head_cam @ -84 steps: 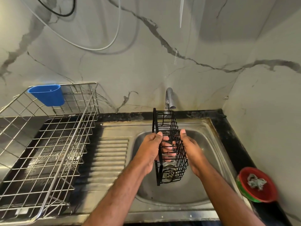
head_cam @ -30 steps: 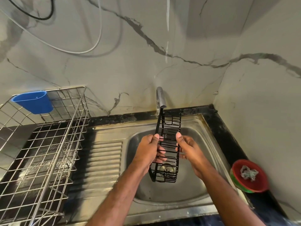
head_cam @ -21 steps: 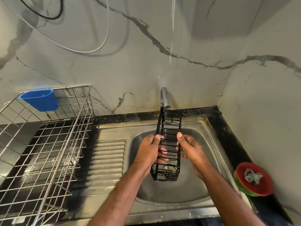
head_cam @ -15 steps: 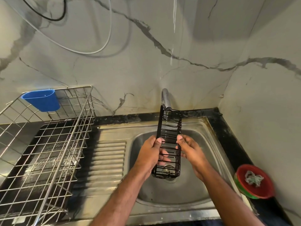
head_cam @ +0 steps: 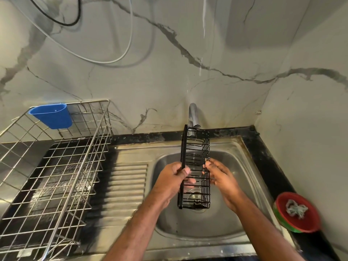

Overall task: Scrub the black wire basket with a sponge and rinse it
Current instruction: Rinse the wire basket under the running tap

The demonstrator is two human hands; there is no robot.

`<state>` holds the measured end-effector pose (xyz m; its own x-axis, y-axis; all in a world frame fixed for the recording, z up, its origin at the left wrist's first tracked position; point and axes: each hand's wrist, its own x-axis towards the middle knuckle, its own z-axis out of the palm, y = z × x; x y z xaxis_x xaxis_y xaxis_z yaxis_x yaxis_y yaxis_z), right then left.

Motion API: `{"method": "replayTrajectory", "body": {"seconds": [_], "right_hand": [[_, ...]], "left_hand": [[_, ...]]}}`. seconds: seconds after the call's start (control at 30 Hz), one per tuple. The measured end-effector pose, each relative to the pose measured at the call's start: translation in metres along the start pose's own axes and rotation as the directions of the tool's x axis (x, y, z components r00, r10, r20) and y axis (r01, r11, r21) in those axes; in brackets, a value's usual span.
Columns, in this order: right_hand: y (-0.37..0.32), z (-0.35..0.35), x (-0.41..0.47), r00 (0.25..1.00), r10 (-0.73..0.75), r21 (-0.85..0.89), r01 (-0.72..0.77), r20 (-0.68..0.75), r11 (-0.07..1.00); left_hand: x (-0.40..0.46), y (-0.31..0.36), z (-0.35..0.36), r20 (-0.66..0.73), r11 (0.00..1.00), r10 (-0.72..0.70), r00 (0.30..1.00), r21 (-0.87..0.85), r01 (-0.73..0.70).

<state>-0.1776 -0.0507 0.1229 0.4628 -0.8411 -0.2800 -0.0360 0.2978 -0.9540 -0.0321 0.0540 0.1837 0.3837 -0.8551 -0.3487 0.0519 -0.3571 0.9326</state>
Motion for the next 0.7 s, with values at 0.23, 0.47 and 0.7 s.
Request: {"method": "replayTrajectory", "body": {"seconds": [0.23, 0.47, 0.7], "right_hand": [[0.003, -0.002, 0.003, 0.998, -0.017, -0.094, 0.023, 0.062, 0.995], [0.014, -0.001, 0.001, 0.991, 0.009, -0.197, 0.018, 0.137, 0.98], [0.009, 0.001, 0.005, 0.973, -0.02, -0.297, 0.09, 0.231, 0.951]], "left_hand": [[0.005, 0.001, -0.001, -0.035, 1.0, -0.029, 0.999, 0.005, 0.029], [0.029, 0.008, -0.013, -0.14, 0.961, -0.066, 0.988, -0.275, 0.025], [0.043, 0.004, 0.012, -0.193, 0.922, -0.083, 0.978, -0.388, 0.002]]}}
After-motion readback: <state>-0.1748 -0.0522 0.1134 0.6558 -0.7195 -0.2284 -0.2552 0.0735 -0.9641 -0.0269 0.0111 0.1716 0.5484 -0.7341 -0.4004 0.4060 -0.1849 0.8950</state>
